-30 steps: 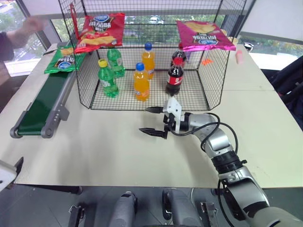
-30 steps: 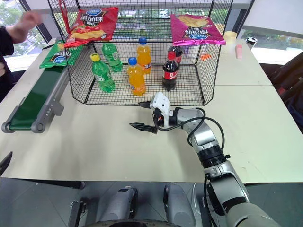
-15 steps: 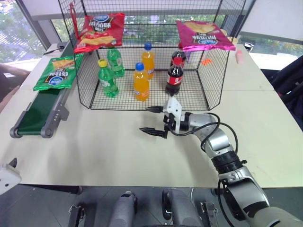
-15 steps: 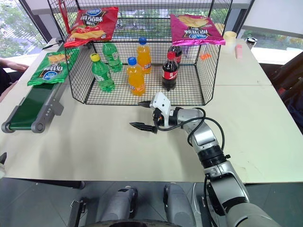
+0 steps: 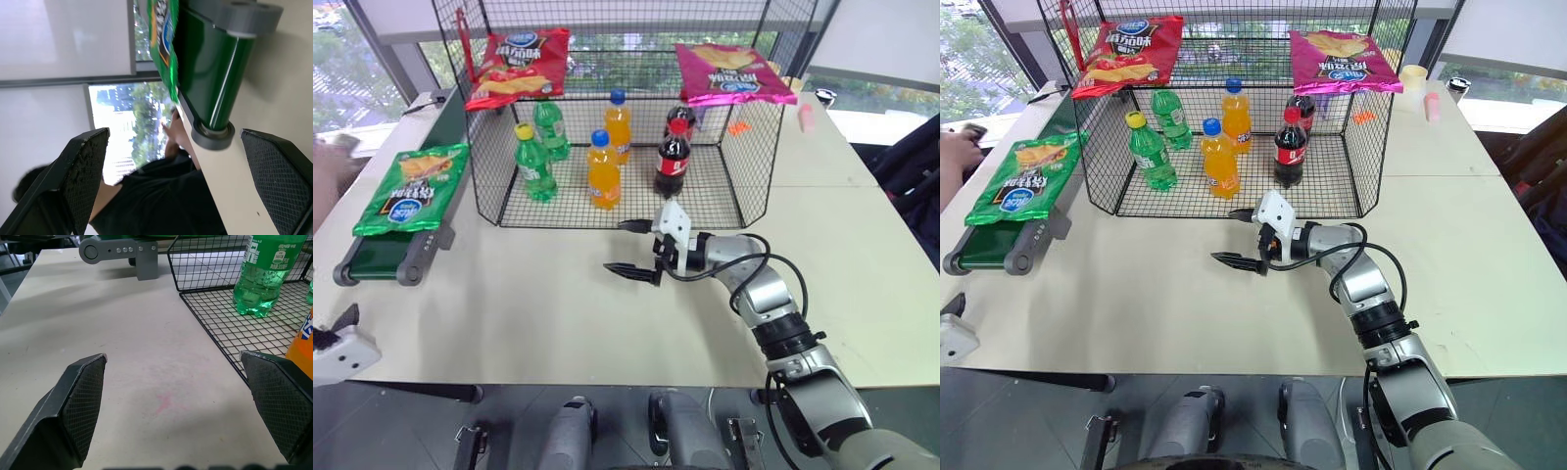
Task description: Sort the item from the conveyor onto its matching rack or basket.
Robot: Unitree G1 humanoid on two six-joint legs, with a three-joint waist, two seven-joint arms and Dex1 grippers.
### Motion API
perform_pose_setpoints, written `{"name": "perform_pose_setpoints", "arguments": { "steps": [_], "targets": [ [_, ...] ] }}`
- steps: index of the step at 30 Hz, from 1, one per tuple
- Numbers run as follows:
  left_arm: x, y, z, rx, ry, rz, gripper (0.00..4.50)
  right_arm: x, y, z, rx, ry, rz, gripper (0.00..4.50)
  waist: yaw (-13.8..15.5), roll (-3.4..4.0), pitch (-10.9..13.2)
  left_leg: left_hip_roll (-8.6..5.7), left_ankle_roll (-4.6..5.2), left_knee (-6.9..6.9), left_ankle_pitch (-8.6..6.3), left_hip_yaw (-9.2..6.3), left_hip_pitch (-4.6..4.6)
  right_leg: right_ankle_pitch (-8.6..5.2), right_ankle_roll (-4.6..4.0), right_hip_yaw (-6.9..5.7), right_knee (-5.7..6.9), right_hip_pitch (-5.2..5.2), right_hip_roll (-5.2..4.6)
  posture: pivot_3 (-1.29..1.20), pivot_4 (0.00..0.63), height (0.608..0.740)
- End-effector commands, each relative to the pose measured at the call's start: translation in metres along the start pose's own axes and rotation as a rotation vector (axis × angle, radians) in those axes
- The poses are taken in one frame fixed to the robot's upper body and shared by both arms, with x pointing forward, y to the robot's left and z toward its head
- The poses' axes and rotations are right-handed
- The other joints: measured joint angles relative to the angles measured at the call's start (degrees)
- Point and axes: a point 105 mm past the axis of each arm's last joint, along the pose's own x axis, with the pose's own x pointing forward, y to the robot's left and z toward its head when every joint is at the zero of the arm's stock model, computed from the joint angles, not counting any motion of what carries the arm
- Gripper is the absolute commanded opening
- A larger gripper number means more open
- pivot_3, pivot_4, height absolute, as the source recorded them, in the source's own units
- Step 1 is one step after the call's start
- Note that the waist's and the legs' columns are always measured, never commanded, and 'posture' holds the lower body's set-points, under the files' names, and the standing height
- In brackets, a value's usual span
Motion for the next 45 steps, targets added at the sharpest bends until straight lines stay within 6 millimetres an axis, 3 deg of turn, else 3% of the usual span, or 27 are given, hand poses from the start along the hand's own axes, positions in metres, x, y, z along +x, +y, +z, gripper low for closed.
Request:
{"name": "perform_pose_setpoints", "arguments": {
  "steps": [1,13,23,29,45],
  "targets": [
    [0.003,0.004,0.002,0.048,-0.021,0.067,4.46,-0.004,-0.004,0.015,-0.046,-0.034,-0.015,4.5,-0.01,0.0,0.0,0.0,0.0,0.01,0.0,0.0,0.01,0.0,0.0,0.0,0.02,0.0,0.0,0.0,0.15,0.74],
    [0.014,-0.016,0.0,0.056,-0.013,0.083,4.46,-0.005,-0.005,0.017,-0.055,-0.032,-0.017,4.5,0.0,-0.04,-0.03,-0.01,0.0,0.03,0.0,0.02,0.1,0.02,0.0,0.02,0.15,0.01,0.02,0.0,0.15,0.74],
    [0.026,-0.017,-0.006,0.056,0.003,0.103,4.46,-0.007,-0.007,0.019,-0.06,-0.026,-0.025,4.5,0.01,-0.06,-0.04,-0.01,0.0,0.04,0.0,0.03,0.13,0.08,0.04,0.02,0.17,0.03,0.01,0.0,0.15,0.74],
    [0.036,-0.009,-0.005,0.063,-0.012,0.133,4.46,-0.009,-0.007,0.019,-0.066,-0.022,-0.028,4.5,0.01,-0.08,-0.05,-0.02,0.0,0.05,0.01,0.03,0.17,0.17,0.05,0.02,0.18,0.06,0.03,0.0,0.15,0.74],
    [0.028,0.014,-0.002,0.081,-0.027,0.237,4.46,-0.011,-0.006,0.018,-0.068,-0.015,-0.032,4.5,0.09,-0.08,-0.05,0.0,0.0,0.03,0.0,0.06,0.42,0.09,-0.07,0.04,0.18,0.26,-0.01,0.0,0.15,0.74]
  ]
}}
